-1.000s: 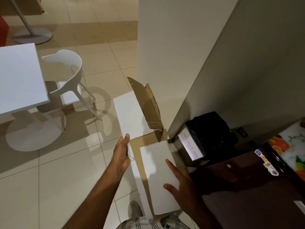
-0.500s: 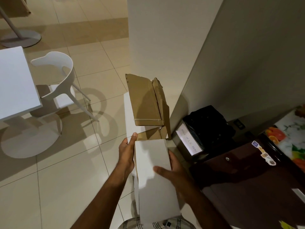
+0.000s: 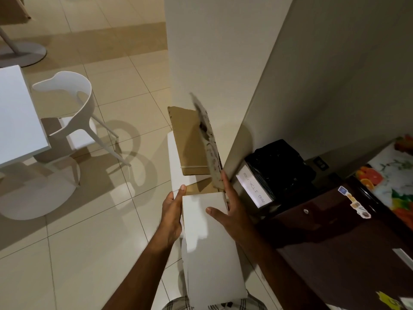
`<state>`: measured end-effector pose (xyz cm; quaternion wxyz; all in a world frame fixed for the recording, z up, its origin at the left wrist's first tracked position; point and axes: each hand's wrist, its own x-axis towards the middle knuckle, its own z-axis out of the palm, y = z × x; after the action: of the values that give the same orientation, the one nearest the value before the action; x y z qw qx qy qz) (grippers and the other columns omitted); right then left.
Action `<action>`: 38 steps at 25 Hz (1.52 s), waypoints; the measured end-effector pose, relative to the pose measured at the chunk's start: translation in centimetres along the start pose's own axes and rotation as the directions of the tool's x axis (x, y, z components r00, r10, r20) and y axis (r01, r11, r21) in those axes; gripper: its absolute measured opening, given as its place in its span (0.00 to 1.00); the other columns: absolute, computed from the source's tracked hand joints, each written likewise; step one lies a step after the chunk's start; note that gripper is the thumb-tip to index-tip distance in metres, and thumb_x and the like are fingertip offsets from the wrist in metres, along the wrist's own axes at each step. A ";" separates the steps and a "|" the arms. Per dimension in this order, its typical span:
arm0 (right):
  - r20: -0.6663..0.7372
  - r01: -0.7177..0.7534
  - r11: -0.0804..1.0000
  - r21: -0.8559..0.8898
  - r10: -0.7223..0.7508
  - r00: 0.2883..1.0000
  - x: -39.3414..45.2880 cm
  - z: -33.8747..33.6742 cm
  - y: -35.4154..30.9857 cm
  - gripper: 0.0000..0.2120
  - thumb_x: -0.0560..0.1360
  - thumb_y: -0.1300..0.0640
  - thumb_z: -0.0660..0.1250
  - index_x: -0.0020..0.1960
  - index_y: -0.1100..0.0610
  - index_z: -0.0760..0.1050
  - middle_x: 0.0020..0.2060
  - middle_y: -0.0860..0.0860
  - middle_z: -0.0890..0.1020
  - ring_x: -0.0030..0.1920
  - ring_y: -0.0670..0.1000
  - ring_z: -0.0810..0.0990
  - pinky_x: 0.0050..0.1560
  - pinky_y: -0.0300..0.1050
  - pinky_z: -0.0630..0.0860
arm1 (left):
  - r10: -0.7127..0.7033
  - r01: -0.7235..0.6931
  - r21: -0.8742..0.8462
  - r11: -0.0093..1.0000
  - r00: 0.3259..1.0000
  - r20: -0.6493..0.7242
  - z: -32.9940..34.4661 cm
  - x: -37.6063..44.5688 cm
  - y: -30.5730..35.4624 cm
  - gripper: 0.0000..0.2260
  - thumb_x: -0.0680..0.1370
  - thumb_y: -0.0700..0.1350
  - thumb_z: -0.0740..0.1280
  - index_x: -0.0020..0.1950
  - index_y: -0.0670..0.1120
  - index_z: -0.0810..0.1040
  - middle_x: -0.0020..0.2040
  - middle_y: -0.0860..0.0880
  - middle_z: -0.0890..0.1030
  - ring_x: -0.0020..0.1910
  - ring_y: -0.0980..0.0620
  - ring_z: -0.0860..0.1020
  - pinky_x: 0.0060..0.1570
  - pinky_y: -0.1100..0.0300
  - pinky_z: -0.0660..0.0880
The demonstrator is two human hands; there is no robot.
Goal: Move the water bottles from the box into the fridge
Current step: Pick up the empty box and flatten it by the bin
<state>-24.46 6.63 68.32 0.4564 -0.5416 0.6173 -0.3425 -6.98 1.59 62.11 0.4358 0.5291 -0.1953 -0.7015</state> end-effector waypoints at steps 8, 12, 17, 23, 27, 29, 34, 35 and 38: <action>-0.028 -0.018 0.955 -0.295 0.011 1.000 -0.5 -1.4 1.4 0.35 0.78 0.47 0.70 0.78 0.31 0.56 0.80 0.46 0.57 0.76 0.42 0.58 0.64 0.35 0.61 | 0.035 -0.035 0.122 0.992 0.999 0.002 1.4 0.4 -0.5 0.20 0.79 0.61 0.66 0.66 0.52 0.76 0.55 0.49 0.85 0.54 0.45 0.84 0.50 0.50 0.82; -0.080 -0.112 0.943 -0.312 0.092 0.993 -0.8 -2.9 2.3 0.36 0.76 0.43 0.70 0.79 0.35 0.57 0.80 0.50 0.55 0.77 0.46 0.56 0.70 0.42 0.65 | -0.003 -0.003 0.200 0.980 1.000 0.030 2.9 1.2 -1.0 0.23 0.77 0.67 0.63 0.61 0.52 0.77 0.51 0.49 0.86 0.51 0.47 0.84 0.43 0.57 0.80; -0.165 -0.201 0.960 -0.194 0.170 0.972 -2.0 -6.6 4.0 0.36 0.72 0.38 0.67 0.76 0.36 0.57 0.78 0.52 0.61 0.76 0.53 0.63 0.69 0.50 0.69 | -0.094 0.020 0.338 0.941 0.975 0.202 6.8 2.0 -2.2 0.22 0.72 0.63 0.73 0.60 0.54 0.78 0.50 0.54 0.86 0.55 0.48 0.82 0.52 0.53 0.80; -0.235 -0.381 0.924 0.014 0.373 0.897 -2.4 -13.0 7.6 0.35 0.78 0.54 0.71 0.79 0.40 0.59 0.74 0.50 0.65 0.74 0.55 0.66 0.73 0.61 0.68 | -0.287 0.095 0.437 0.895 0.871 0.398 13.8 4.2 -4.5 0.11 0.82 0.50 0.65 0.63 0.49 0.77 0.53 0.51 0.86 0.50 0.52 0.85 0.45 0.61 0.81; -0.206 -0.377 0.823 0.425 0.493 0.845 -1.6 -17.7 10.0 0.31 0.77 0.62 0.71 0.74 0.40 0.66 0.67 0.42 0.72 0.63 0.49 0.79 0.60 0.53 0.81 | -0.418 0.196 0.532 0.824 0.844 0.335 19.1 6.3 -5.6 0.09 0.83 0.48 0.63 0.62 0.49 0.77 0.52 0.47 0.86 0.52 0.47 0.85 0.51 0.53 0.82; -0.200 -0.406 0.776 0.482 0.549 0.811 -0.5 -19.7 11.7 0.31 0.77 0.60 0.71 0.76 0.43 0.67 0.64 0.42 0.75 0.58 0.48 0.81 0.57 0.51 0.83 | -0.463 0.254 0.556 0.792 0.842 0.276 21.4 7.7 -5.9 0.12 0.82 0.49 0.64 0.64 0.47 0.77 0.56 0.42 0.85 0.58 0.40 0.82 0.62 0.42 0.77; -0.188 -0.404 0.715 0.571 0.593 0.783 3.5 -23.3 15.2 0.32 0.77 0.58 0.72 0.77 0.45 0.66 0.68 0.48 0.75 0.62 0.52 0.79 0.60 0.54 0.81 | -0.476 0.280 0.663 0.694 0.869 0.132 26.6 12.2 -6.5 0.12 0.79 0.50 0.69 0.58 0.43 0.80 0.54 0.40 0.84 0.51 0.40 0.84 0.54 0.44 0.81; -0.197 -0.396 0.708 0.585 0.598 0.777 4.3 -24.0 15.7 0.32 0.76 0.58 0.73 0.77 0.46 0.66 0.68 0.49 0.76 0.62 0.51 0.80 0.58 0.51 0.82 | -0.488 0.297 0.670 0.680 0.866 0.112 27.5 13.2 -6.7 0.13 0.79 0.50 0.70 0.56 0.42 0.80 0.51 0.40 0.85 0.47 0.41 0.85 0.46 0.47 0.83; -0.210 -0.393 0.680 0.619 0.626 0.751 7.0 -26.1 17.2 0.32 0.77 0.59 0.72 0.78 0.47 0.65 0.67 0.50 0.76 0.59 0.49 0.80 0.46 0.39 0.82 | -0.504 0.317 0.720 0.617 0.862 0.052 30.0 16.3 -7.5 0.15 0.77 0.51 0.72 0.55 0.41 0.80 0.47 0.41 0.86 0.42 0.43 0.86 0.38 0.52 0.82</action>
<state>-54.93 1.01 60.28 0.5292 -0.1082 0.7040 -0.4610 -38.35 -13.30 58.21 0.0049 0.5900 -0.3674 -0.7189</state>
